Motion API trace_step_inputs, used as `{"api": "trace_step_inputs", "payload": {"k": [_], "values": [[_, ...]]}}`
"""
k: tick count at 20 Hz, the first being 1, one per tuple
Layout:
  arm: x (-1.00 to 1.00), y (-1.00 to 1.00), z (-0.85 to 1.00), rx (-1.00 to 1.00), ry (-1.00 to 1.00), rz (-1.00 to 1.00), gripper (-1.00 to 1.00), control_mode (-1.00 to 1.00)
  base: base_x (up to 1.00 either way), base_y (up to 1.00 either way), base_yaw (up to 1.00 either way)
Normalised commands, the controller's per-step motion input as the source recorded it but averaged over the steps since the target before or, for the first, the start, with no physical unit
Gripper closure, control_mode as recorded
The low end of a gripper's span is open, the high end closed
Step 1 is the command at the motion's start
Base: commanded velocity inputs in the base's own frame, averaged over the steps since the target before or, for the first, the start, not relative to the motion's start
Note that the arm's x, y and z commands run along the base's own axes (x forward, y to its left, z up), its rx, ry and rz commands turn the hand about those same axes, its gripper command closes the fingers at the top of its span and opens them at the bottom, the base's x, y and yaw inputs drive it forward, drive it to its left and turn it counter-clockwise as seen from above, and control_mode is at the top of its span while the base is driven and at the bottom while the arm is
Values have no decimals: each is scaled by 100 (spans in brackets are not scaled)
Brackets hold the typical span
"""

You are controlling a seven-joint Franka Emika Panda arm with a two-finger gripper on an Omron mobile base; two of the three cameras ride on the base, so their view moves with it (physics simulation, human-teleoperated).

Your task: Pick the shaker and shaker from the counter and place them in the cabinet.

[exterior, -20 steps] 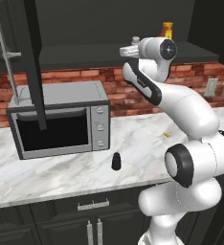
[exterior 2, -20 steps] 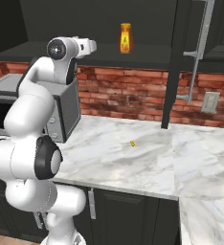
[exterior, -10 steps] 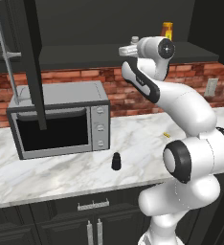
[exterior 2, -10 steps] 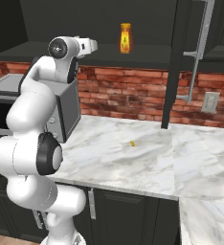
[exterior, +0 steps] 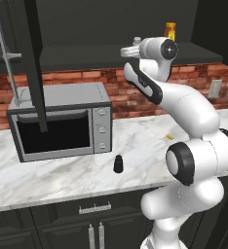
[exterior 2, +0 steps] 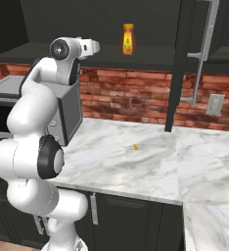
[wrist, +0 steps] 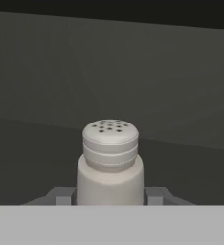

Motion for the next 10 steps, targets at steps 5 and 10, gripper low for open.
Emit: {"api": "trace_step_inputs", "payload": {"k": [5,10], "values": [[8,0,-10,0,0,0,-100,-100,0,0,0],[3,-3,-2,0,-4,0,-100,-100,0,0,0]]}}
